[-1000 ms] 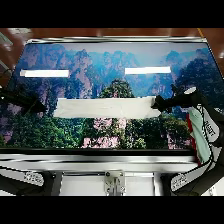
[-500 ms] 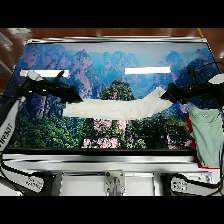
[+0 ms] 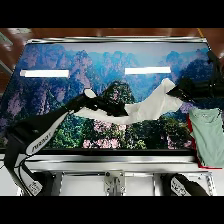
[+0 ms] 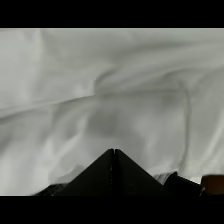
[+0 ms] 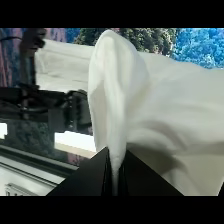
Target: Fold the shirts.
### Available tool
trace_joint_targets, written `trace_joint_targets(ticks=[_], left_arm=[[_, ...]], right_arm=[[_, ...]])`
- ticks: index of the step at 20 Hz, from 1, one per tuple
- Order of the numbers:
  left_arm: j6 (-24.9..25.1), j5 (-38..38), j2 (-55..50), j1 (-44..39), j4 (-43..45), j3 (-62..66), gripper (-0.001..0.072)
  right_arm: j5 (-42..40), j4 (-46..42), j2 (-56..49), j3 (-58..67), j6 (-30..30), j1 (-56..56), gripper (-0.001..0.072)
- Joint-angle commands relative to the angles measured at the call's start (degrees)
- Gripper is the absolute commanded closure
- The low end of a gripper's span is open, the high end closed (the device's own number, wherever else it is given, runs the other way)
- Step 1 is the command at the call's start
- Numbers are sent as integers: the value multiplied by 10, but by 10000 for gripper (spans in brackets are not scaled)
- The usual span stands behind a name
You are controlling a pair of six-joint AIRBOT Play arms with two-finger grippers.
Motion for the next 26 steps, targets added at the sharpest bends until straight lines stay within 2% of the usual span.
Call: trace_joint_targets(ticks=[1,4,7,13,15,19,21,23,25,26], left_arm=[[11,35,-51,-52,-108,11,667],[33,40,-74,-57,-168,19,667],[64,19,-61,-19,-163,19,669],[-2,-9,71,174,86,19,669],[-7,-25,132,260,122,19,669],[-6,-81,228,400,124,19,668],[-2,-120,267,450,125,19,669],[11,-151,292,477,128,19,668],[11,-170,306,485,137,18,668],[11,-172,308,484,141,17,668]], right_arm=[[15,1,31,0,21,21,658],[13,1,31,0,29,59,657],[-8,0,31,0,30,102,658],[-159,34,-35,1,40,230,658],[-228,76,-84,1,17,294,658],[-405,186,-209,1,-31,414,657],[-462,255,-280,1,-56,454,658],[-475,342,-350,10,-81,474,657],[-450,430,-411,41,-109,484,656],[-434,466,-436,62,-122,485,631]])
